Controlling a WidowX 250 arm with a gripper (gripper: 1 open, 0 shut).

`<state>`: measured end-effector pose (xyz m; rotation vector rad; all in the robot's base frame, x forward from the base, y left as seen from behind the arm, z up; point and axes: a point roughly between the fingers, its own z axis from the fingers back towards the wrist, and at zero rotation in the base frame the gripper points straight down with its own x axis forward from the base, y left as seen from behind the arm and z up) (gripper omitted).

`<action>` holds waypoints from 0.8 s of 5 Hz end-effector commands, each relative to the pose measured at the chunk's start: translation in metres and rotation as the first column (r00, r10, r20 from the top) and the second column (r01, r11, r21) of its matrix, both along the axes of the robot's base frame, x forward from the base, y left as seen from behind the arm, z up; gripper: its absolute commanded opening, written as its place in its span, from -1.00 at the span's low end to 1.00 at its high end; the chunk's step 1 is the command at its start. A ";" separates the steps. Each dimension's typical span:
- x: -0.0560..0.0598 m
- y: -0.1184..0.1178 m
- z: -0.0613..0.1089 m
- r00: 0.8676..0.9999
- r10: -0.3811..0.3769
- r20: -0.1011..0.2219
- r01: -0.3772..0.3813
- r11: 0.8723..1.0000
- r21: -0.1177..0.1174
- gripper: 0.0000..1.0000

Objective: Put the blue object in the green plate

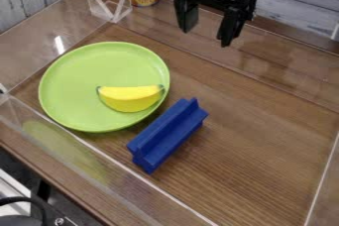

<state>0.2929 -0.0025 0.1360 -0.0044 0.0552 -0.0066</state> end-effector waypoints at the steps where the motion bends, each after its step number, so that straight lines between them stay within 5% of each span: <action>1: -0.010 -0.003 -0.008 1.000 -0.009 -0.022 0.009 1.000 -0.001 1.00; 2: -0.039 -0.012 -0.010 0.998 -0.065 -0.001 0.065 0.998 -0.001 1.00; 4: -0.065 -0.017 -0.013 0.995 -0.098 0.007 0.098 0.995 0.000 1.00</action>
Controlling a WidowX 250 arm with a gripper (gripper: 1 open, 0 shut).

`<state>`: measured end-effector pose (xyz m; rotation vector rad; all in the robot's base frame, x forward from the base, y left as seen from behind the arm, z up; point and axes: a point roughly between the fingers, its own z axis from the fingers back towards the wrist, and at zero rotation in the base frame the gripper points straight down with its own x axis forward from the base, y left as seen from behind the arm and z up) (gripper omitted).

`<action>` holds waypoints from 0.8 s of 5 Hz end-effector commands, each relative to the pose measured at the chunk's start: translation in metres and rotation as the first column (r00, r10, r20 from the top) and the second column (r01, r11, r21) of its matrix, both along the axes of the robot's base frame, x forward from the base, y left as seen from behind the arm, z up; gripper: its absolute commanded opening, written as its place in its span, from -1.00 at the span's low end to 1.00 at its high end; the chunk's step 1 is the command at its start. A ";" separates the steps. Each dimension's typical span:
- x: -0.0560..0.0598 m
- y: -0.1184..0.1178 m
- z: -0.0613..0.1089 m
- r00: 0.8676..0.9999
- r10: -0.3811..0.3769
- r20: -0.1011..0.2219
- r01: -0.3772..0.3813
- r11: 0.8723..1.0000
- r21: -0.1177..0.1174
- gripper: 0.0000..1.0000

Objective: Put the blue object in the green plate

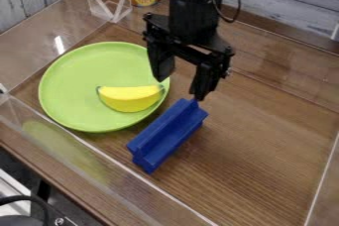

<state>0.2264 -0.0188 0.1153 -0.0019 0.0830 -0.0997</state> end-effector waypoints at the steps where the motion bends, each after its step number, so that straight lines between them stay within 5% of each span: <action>1: -0.004 -0.003 0.005 1.000 -0.013 0.028 0.013 1.000 -0.002 1.00; 4: -0.023 -0.007 -0.002 0.999 -0.021 0.027 0.021 1.000 0.003 1.00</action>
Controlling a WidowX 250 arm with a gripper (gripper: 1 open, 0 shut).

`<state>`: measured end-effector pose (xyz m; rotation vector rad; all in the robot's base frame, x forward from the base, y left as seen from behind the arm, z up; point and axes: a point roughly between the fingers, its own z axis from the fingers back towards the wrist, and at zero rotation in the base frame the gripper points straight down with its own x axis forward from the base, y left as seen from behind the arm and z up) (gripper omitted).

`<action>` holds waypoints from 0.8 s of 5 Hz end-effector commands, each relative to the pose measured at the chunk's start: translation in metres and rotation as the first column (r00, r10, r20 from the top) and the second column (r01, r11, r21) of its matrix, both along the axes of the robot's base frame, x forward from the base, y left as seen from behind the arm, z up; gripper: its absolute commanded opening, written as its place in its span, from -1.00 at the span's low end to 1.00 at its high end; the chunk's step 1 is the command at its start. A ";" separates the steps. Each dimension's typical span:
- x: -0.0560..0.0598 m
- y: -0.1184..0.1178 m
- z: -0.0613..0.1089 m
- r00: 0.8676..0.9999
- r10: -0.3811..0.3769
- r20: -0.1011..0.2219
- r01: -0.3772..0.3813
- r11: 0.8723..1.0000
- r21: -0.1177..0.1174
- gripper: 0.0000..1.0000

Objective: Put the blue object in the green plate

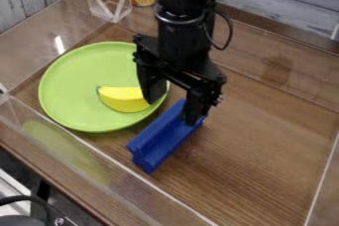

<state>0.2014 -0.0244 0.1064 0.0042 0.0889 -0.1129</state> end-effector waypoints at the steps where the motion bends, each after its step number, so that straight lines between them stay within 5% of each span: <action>1: -0.002 -0.003 0.004 0.999 -0.008 0.031 0.008 1.000 -0.003 1.00; 4: -0.013 -0.005 -0.008 0.999 -0.007 0.043 0.007 1.000 0.001 1.00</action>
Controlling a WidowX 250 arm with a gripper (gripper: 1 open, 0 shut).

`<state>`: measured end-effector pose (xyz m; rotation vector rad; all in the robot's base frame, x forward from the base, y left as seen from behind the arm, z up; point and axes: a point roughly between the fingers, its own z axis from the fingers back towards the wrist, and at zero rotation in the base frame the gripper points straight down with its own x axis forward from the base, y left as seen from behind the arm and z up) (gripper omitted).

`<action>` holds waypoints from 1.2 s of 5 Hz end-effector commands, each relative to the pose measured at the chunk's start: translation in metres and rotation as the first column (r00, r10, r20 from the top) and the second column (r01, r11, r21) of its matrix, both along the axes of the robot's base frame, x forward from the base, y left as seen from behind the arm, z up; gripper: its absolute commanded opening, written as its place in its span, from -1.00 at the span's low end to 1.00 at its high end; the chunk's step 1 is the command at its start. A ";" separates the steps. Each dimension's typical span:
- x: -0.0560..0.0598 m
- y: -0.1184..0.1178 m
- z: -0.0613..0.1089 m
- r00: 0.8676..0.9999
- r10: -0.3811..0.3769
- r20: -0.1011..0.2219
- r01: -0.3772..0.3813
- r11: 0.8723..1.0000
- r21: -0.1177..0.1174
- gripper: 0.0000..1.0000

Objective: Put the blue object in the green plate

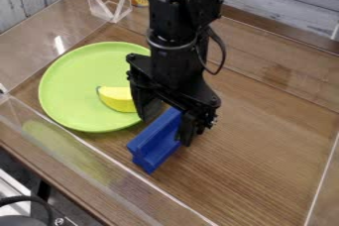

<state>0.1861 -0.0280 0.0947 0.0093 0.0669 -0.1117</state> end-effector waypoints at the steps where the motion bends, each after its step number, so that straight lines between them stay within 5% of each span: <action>1: 0.002 -0.001 -0.003 1.000 -0.017 0.019 0.017 1.000 -0.003 1.00; 6: 0.001 0.009 -0.033 0.999 -0.022 0.032 0.022 1.000 -0.018 1.00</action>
